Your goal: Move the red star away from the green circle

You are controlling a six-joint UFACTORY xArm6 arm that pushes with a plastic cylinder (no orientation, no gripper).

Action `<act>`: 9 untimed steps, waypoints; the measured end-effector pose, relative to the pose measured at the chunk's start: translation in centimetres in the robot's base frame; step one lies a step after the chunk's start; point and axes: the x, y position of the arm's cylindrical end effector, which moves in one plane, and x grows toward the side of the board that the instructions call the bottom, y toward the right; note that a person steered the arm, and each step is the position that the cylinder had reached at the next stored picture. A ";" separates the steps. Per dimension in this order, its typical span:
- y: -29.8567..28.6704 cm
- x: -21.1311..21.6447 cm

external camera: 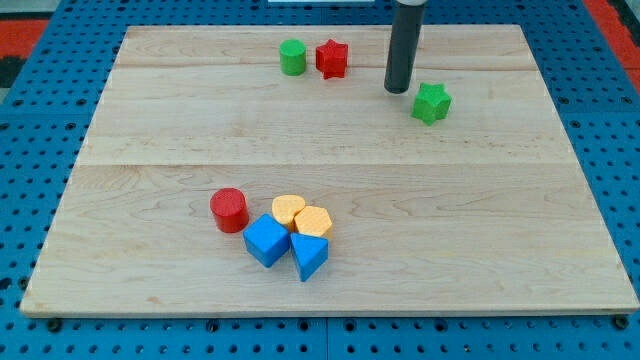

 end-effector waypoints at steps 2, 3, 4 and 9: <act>5.4 4.4; 2.8 -0.9; -0.1 -6.9; -10.4 -4.0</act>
